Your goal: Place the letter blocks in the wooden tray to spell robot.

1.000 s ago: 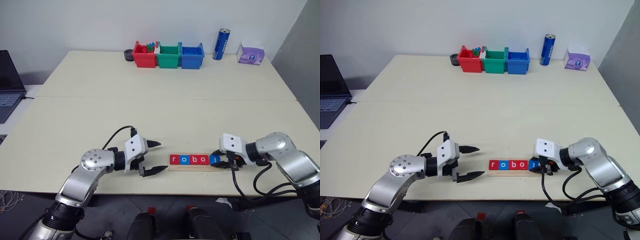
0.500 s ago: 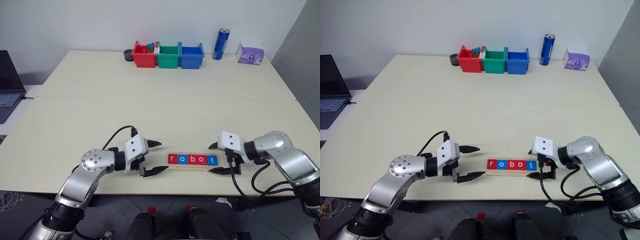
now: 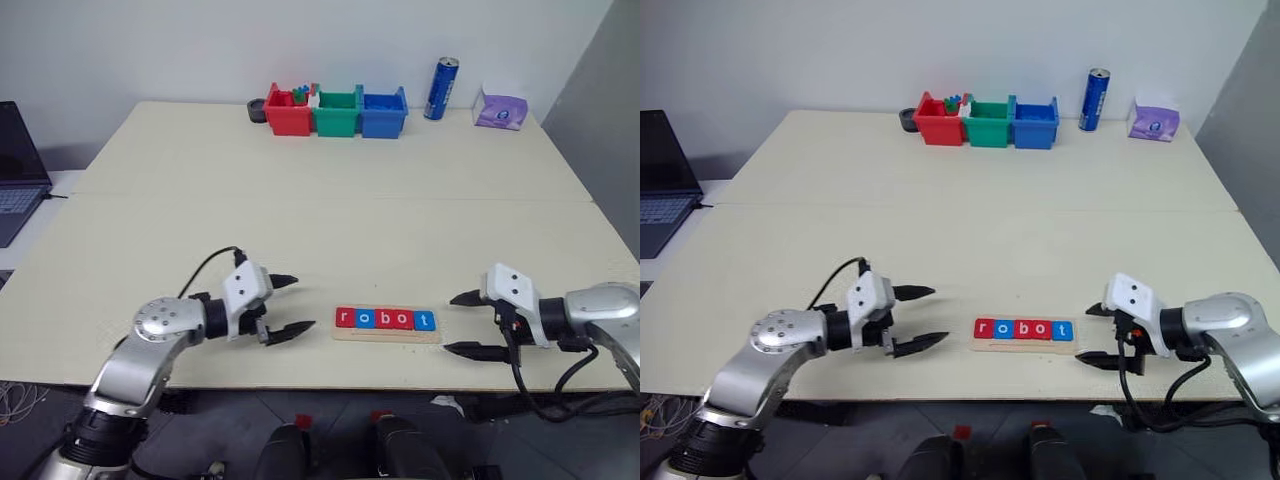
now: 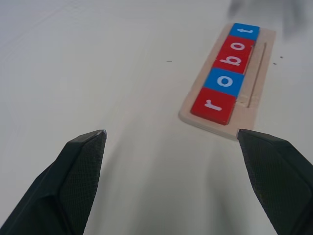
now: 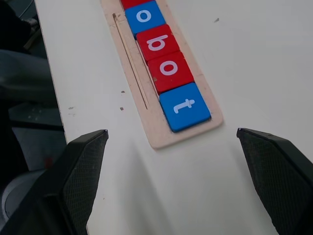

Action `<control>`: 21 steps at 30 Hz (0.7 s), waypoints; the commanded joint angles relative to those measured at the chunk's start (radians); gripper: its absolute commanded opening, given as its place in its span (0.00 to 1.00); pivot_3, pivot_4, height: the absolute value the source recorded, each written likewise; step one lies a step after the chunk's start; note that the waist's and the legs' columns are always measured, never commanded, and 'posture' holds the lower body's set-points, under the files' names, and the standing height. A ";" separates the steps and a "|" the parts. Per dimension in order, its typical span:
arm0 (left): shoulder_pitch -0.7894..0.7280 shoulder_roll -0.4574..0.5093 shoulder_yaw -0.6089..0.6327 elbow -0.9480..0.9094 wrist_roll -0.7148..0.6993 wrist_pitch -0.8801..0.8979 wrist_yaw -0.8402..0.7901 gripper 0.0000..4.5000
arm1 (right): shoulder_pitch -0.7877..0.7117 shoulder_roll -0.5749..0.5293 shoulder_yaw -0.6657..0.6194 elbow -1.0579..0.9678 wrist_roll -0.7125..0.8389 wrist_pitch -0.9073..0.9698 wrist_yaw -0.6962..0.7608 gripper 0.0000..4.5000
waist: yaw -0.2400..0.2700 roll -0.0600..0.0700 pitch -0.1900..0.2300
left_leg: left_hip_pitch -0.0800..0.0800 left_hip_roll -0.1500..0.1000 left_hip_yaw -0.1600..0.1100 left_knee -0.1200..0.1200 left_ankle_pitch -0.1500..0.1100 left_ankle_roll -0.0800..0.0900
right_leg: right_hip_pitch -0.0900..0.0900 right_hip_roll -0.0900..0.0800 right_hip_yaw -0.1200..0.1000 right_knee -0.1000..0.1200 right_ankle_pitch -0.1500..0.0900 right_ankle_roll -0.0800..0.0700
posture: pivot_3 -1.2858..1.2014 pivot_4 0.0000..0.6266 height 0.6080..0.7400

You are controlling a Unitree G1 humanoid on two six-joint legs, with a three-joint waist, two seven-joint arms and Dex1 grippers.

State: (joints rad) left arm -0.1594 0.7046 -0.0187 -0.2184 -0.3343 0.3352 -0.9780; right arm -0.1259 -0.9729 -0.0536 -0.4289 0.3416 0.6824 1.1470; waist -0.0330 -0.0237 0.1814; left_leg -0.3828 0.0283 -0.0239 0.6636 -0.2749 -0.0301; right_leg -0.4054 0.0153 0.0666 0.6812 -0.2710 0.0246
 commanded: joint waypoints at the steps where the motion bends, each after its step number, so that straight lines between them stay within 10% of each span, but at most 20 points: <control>1: -0.020 0.032 0.085 0.023 -0.052 0.041 -0.004 1.00 | 0.006 -0.021 -0.095 0.004 0.041 -0.055 0.014 1.00 | 0.000 0.000 0.000 | 0.000 0.000 0.000 0.000 0.000 0.000 | 0.000 0.000 0.000 0.000 0.000 0.000 | 0.52 0.24 1.00; 21: -0.054 0.130 0.073 0.028 -0.067 0.016 -0.176 1.00 | 0.030 -0.109 -0.122 0.065 0.105 -0.133 0.120 1.00 | 0.003 0.000 0.000 | -0.001 0.000 0.001 0.000 0.000 0.000 | 0.000 0.000 -0.001 -0.001 0.000 0.000 | 0.52 0.24 1.00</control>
State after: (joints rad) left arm -0.1919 0.8142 0.0582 -0.1598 -0.3928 0.3573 -1.1339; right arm -0.0801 -1.0632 -0.1716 -0.3638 0.4502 0.5662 1.2613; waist -0.0301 -0.0240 0.1815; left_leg -0.3838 0.0284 -0.0226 0.6633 -0.2750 -0.0301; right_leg -0.4054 0.0154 0.0655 0.6804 -0.2712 0.0244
